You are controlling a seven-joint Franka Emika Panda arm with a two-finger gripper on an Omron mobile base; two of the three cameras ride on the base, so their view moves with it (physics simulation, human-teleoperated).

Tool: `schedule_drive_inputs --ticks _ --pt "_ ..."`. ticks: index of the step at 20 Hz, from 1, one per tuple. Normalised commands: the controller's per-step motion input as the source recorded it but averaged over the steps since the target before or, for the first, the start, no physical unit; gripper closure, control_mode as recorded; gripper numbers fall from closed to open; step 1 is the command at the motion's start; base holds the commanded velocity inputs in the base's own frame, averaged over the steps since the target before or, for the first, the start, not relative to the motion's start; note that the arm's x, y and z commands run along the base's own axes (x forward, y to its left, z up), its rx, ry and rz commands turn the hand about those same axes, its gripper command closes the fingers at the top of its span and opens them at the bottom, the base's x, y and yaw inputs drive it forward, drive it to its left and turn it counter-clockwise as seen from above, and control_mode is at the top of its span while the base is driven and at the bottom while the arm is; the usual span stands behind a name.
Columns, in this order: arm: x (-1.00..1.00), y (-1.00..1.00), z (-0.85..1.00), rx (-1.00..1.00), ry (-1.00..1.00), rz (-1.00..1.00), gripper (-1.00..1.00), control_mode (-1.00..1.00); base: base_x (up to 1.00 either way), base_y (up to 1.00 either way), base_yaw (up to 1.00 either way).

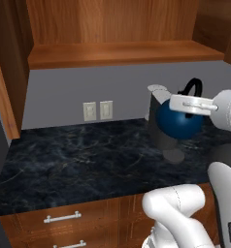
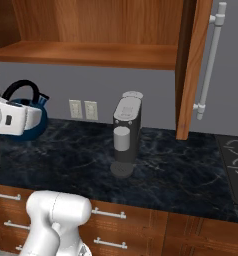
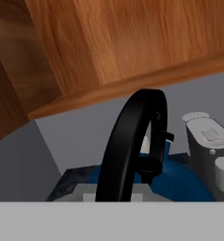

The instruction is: Open the cabinet, pick the kettle from the cabinet, and place it in the sink.

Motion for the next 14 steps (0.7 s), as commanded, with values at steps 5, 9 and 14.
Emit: schedule_drive_inputs --ticks 5,9,14 --pt "0.13 -0.20 -0.44 -0.03 0.13 0.00 1.00 -1.00 0.00 0.00 0.00" --pt "0.24 -0.09 -0.35 -0.05 0.13 0.00 1.00 -1.00 0.00 0.00 0.00" --pt "0.18 0.00 -0.29 0.00 0.03 0.01 1.00 -1.00 0.00 0.00 0.00"
